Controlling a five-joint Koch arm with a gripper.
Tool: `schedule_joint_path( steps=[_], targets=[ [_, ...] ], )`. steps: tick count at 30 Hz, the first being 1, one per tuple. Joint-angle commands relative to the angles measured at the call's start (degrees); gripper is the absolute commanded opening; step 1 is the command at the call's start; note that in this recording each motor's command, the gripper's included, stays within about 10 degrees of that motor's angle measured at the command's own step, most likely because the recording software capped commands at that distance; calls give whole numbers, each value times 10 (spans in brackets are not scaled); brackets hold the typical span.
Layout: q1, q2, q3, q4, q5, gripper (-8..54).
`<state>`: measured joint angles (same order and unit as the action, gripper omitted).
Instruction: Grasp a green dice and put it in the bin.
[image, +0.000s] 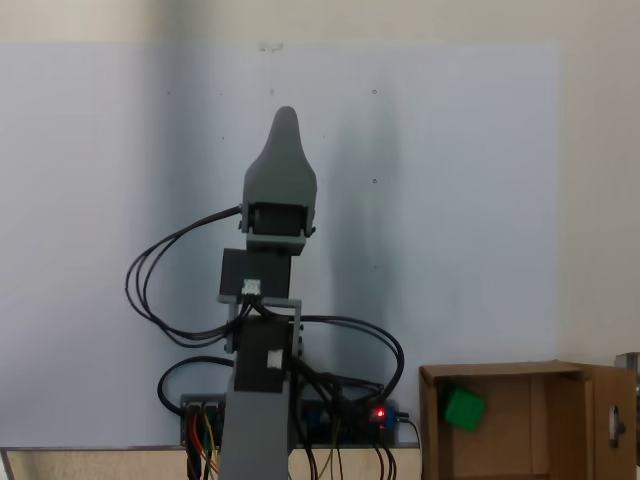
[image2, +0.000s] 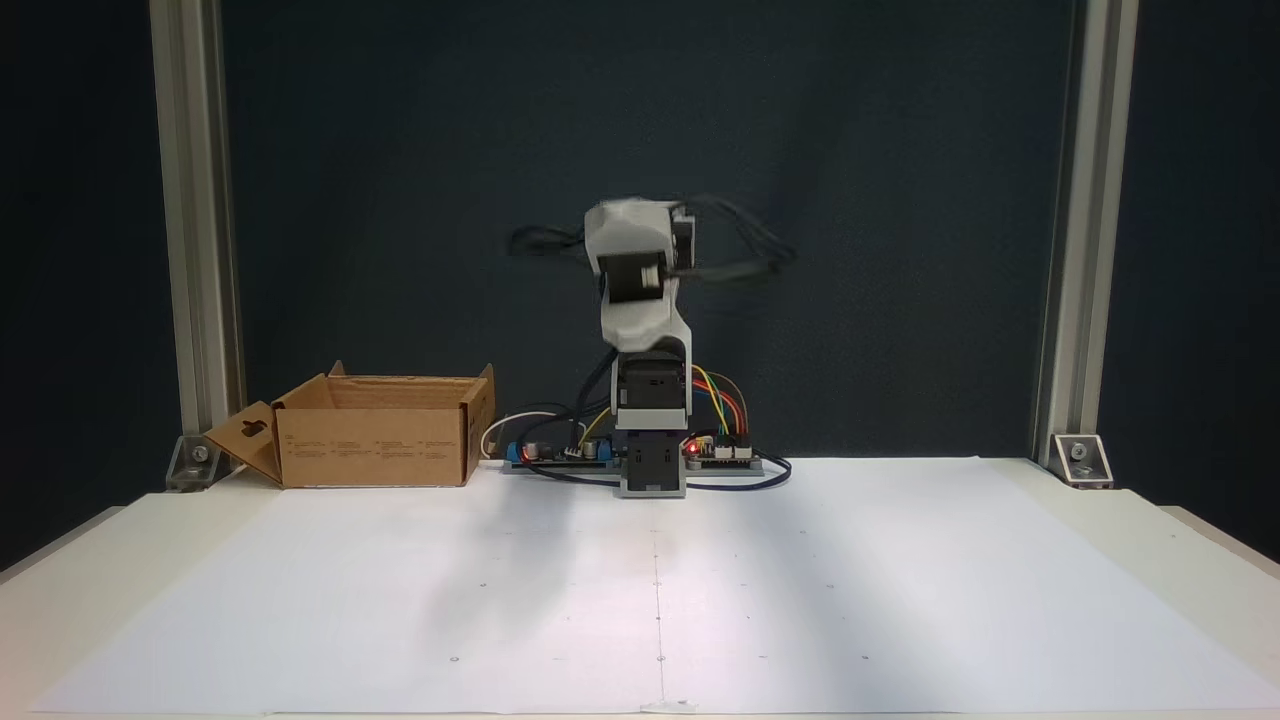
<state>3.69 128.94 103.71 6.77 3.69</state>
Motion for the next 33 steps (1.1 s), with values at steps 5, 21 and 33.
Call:
schedule_joint_path(
  steps=[5, 21, 33],
  targets=[
    [10, 62, 25, -154, 9, 446],
    [10, 69, 137, -355, 8, 454],
    [45, 69, 260, -443, -4, 454]
  ],
)
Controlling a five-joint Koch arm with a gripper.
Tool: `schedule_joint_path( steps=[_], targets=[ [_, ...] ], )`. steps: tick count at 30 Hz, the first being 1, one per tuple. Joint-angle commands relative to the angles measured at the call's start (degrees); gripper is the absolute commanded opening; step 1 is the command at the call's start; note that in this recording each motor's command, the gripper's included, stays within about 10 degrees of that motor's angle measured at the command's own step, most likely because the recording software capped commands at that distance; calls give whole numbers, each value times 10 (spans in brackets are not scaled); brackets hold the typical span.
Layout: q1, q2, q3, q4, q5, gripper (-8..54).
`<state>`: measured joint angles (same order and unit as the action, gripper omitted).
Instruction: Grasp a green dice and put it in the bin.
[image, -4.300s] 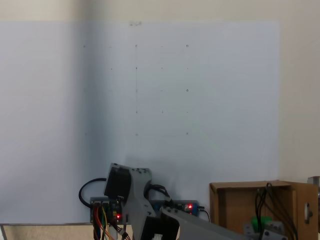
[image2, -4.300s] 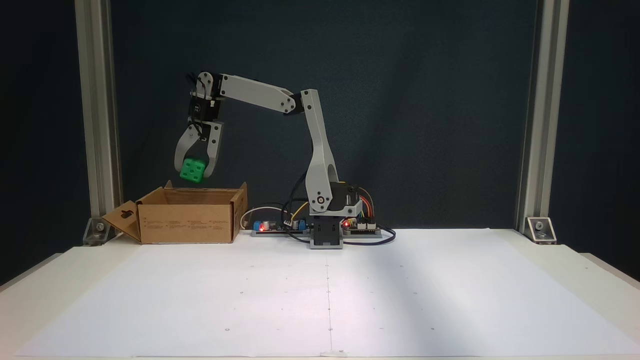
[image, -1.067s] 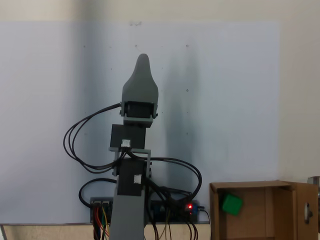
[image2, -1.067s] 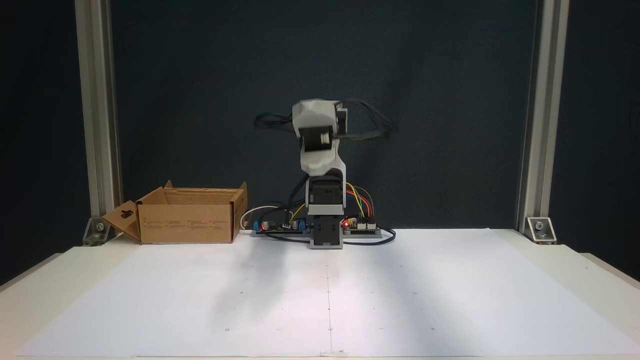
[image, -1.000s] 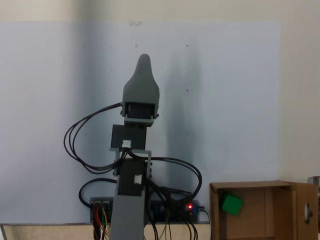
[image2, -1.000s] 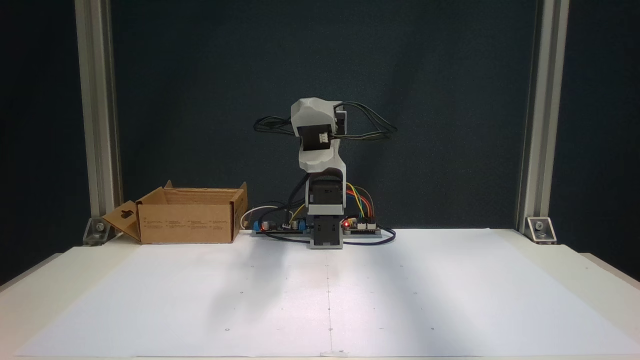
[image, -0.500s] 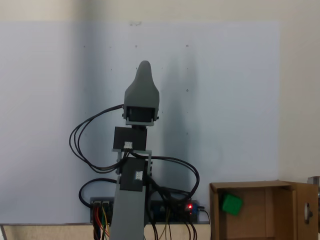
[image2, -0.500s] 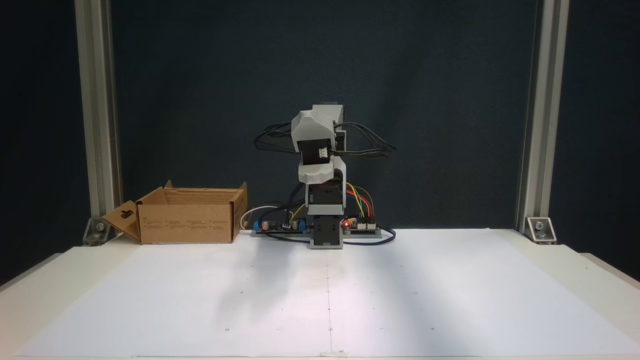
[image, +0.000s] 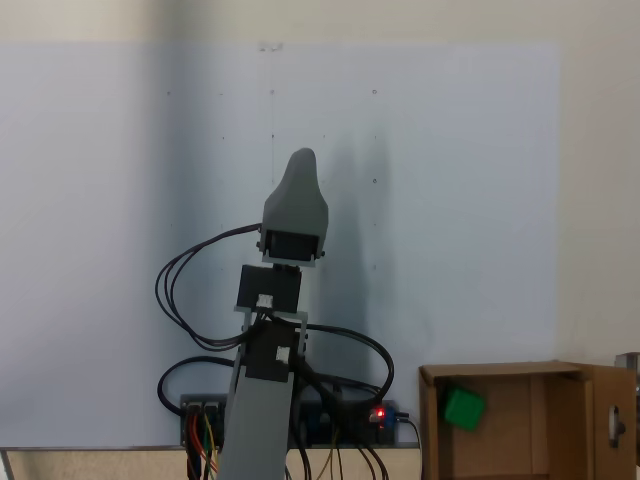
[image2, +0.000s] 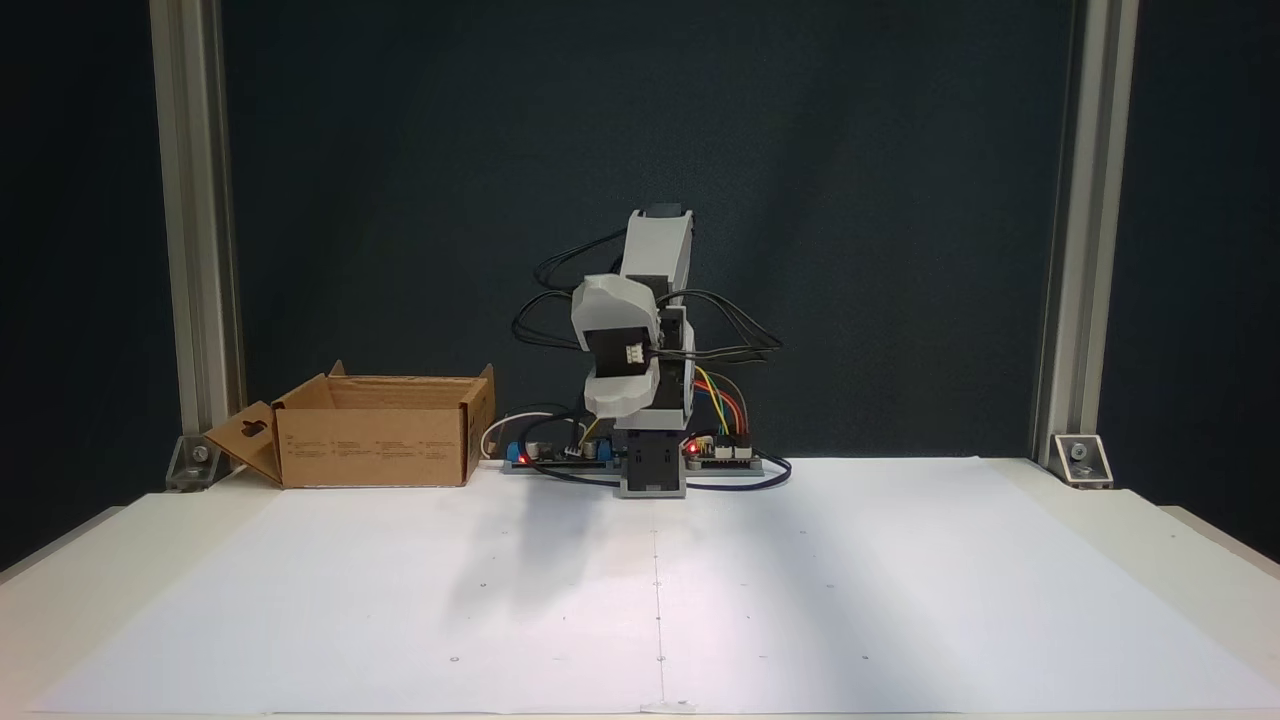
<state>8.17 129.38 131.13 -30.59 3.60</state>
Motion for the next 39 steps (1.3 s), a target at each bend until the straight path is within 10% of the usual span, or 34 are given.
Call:
schedule_joint_path(
  steps=[1, 39],
  targets=[
    [0, 64, -11, -75, -4, 454],
    [-69, 63, 185, -388, 1, 450]
  ],
)
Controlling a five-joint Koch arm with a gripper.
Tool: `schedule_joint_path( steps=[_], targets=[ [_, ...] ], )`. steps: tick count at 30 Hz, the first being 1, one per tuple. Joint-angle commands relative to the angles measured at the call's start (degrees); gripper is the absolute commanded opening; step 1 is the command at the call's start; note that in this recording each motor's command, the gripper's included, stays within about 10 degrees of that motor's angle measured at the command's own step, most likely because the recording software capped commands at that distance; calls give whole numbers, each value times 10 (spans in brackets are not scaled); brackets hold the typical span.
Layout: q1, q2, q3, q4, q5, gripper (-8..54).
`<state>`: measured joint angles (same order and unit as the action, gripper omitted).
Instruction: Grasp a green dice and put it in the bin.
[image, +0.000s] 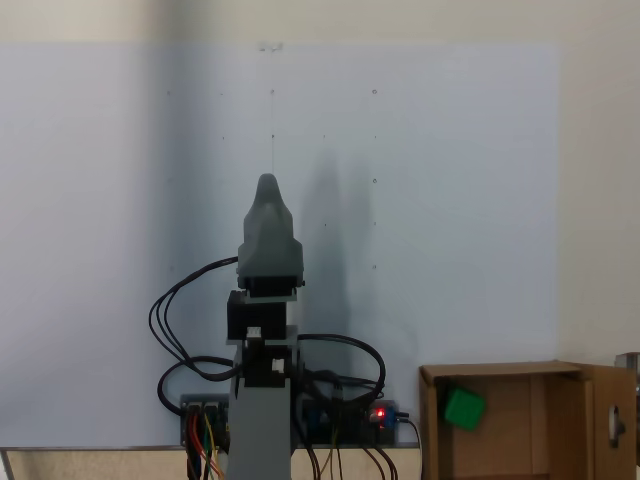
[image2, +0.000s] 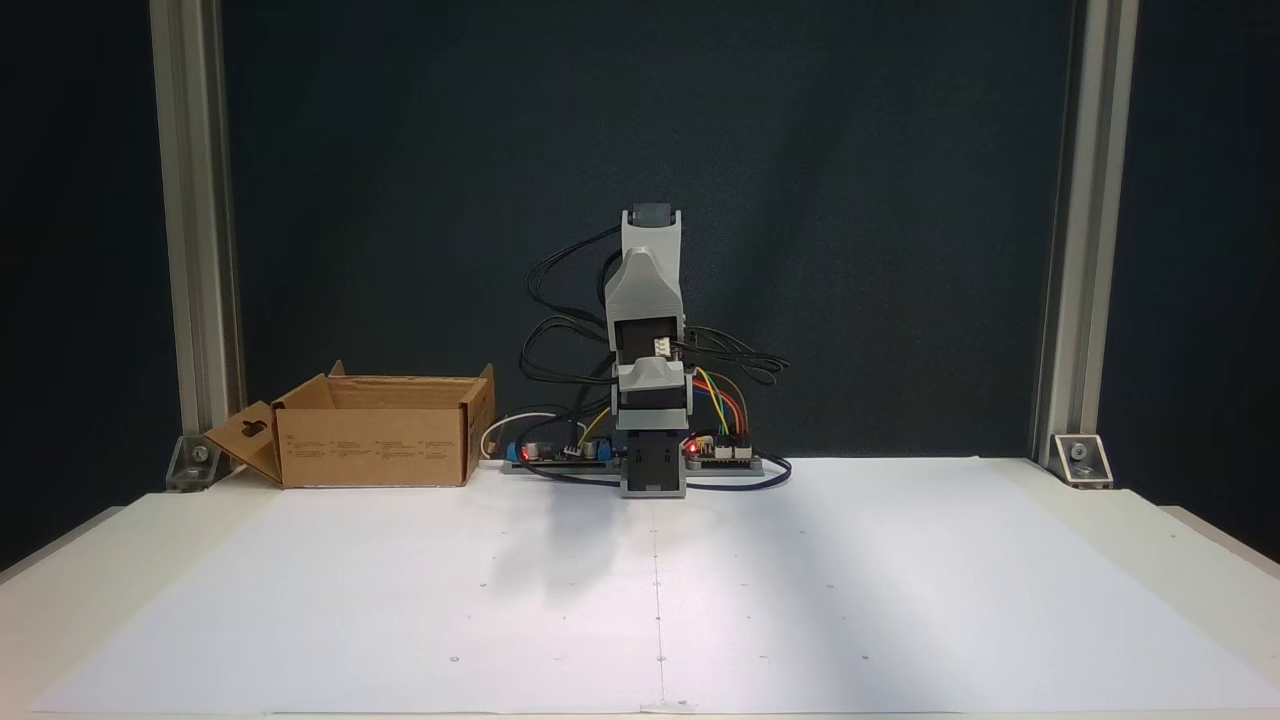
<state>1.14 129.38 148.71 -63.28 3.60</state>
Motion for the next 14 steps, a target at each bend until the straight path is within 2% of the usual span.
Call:
schedule_joint_path(
  steps=[1, 14],
  targets=[
    [1, 63, 11, -60, 1, 450],
    [3, 62, 38, -60, 1, 450]
  ],
)
